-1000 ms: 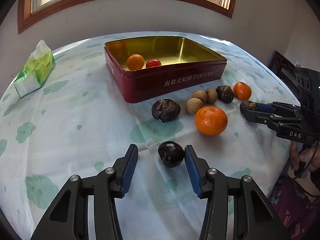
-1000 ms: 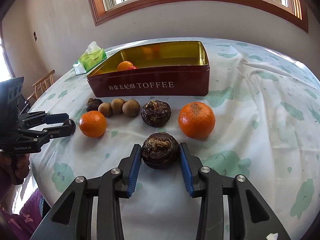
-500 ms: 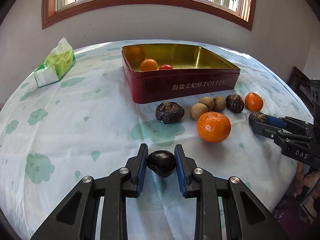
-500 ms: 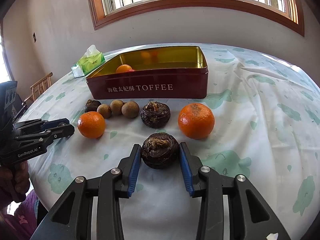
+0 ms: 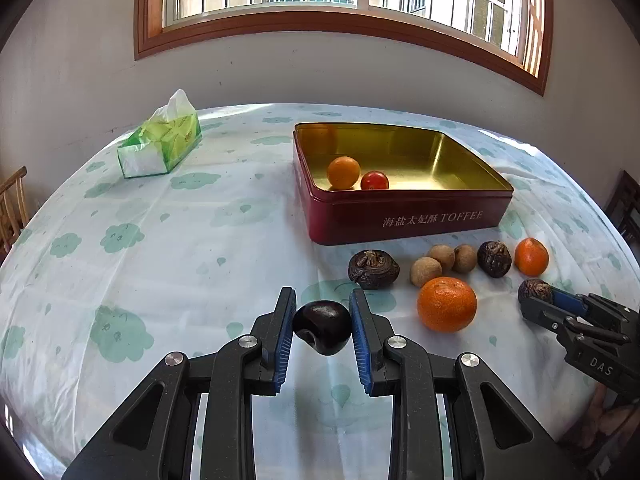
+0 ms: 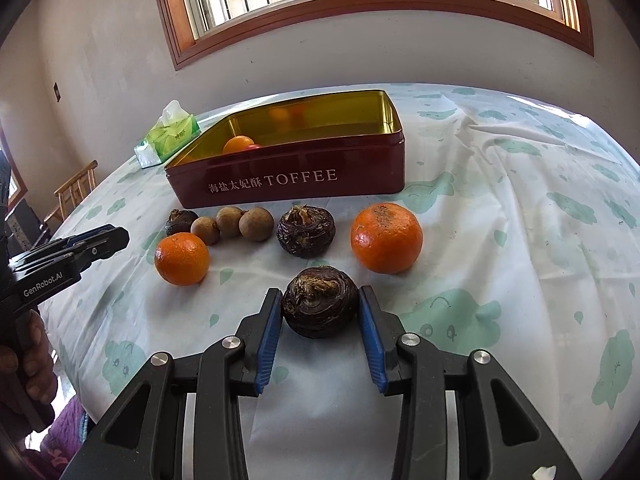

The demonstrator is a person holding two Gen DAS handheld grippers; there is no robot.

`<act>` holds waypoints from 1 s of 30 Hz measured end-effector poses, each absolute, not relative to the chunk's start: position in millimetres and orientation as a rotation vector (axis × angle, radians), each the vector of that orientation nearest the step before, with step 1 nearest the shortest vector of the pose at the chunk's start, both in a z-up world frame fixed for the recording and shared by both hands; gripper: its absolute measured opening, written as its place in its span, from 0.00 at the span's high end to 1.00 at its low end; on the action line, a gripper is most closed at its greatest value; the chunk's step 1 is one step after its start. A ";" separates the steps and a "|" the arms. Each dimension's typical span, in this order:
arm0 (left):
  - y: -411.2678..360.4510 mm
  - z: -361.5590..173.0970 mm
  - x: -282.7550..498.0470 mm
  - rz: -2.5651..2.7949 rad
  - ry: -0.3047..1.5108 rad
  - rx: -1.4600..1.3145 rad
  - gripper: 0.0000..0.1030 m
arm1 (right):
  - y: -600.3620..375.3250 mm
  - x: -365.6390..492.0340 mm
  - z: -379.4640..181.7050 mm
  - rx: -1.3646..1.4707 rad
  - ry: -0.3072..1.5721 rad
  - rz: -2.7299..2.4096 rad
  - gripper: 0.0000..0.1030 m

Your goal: Organize fruits

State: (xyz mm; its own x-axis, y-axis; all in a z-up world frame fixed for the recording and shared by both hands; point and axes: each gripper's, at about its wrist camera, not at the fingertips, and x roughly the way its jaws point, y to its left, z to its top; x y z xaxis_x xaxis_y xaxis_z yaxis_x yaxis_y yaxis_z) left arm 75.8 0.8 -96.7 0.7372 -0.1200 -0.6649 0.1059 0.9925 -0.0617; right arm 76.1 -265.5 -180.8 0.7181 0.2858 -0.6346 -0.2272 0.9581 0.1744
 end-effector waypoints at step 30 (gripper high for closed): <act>-6.4 -96.4 73.5 -0.075 0.718 -0.010 0.72 | -249.3 51.3 -167.5 0.145 0.710 0.368 0.65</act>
